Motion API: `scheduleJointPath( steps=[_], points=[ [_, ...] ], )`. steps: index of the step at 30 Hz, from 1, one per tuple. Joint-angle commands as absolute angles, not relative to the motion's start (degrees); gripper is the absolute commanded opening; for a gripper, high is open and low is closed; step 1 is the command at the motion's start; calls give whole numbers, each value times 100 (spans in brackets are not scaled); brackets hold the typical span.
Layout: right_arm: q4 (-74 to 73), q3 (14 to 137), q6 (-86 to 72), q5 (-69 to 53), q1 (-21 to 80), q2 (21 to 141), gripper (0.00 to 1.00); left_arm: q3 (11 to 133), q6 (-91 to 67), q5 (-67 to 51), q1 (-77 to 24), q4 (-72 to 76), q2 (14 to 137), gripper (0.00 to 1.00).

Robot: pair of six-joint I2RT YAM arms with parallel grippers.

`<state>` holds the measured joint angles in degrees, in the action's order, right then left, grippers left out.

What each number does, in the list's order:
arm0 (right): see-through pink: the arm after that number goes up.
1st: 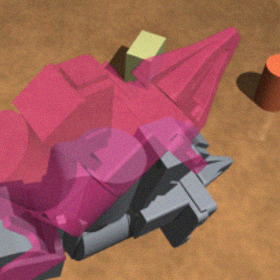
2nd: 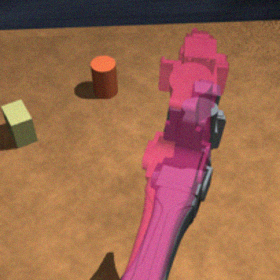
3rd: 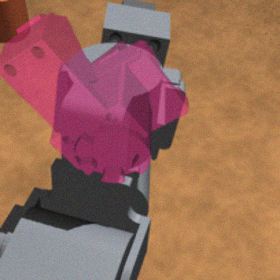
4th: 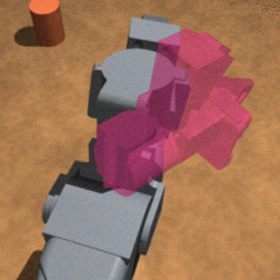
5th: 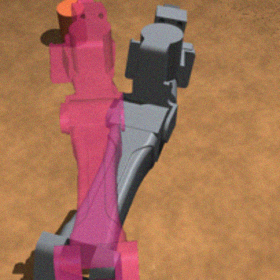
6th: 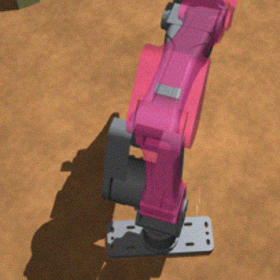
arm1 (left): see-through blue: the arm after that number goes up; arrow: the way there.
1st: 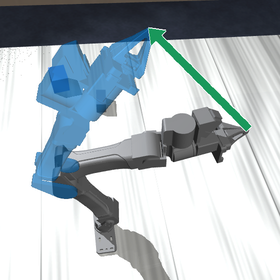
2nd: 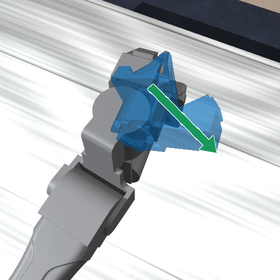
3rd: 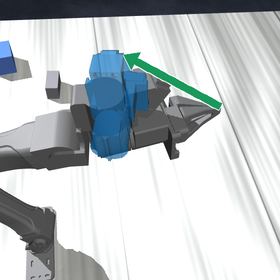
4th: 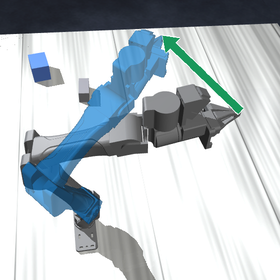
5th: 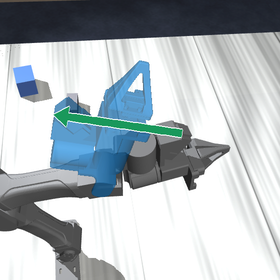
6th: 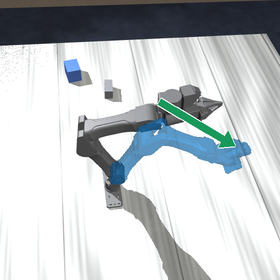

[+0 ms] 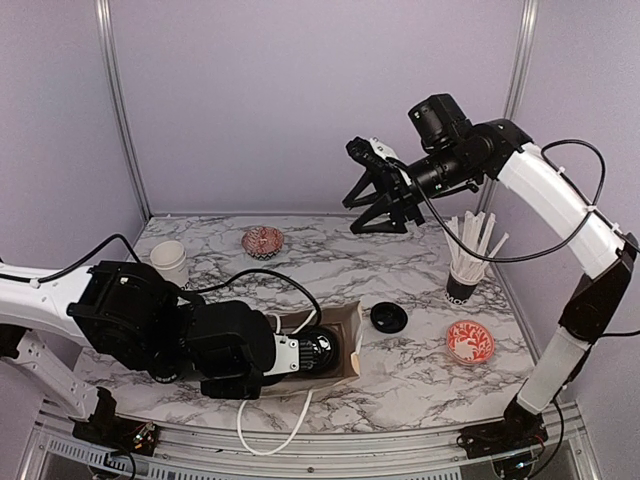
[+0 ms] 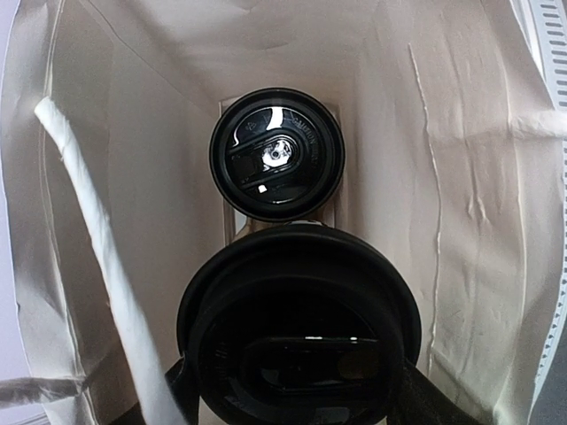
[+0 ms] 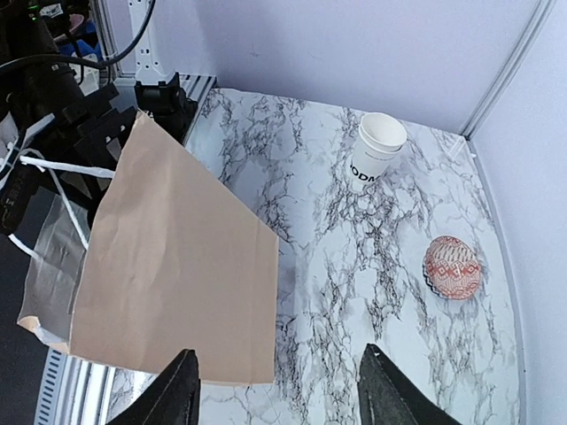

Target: Pack the takeout coffee

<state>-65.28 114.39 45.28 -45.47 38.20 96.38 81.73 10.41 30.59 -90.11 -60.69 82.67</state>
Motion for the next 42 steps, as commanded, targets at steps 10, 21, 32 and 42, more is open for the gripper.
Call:
scheduleJointPath(
  steps=[10, 21, 32, 42],
  points=[
    [-5041, 11449, 3266, -4178, 3843, 11462, 60, 8068, 393, 3947, -9259, -5959, 8419, 56],
    [-4751, 10977, 2996, -4365, 4254, 11892, 61, 7621, 215, 4057, -9354, -5600, 8344, 56],
    [-4437, 10201, 2985, -3887, 4755, 11421, 62, 6932, 510, 3600, -9363, -4884, 8011, 56],
    [-4437, 10175, 3046, -3704, 4755, 11472, 63, 6626, 795, 3656, -9364, -4706, 7944, 56]
  ],
)
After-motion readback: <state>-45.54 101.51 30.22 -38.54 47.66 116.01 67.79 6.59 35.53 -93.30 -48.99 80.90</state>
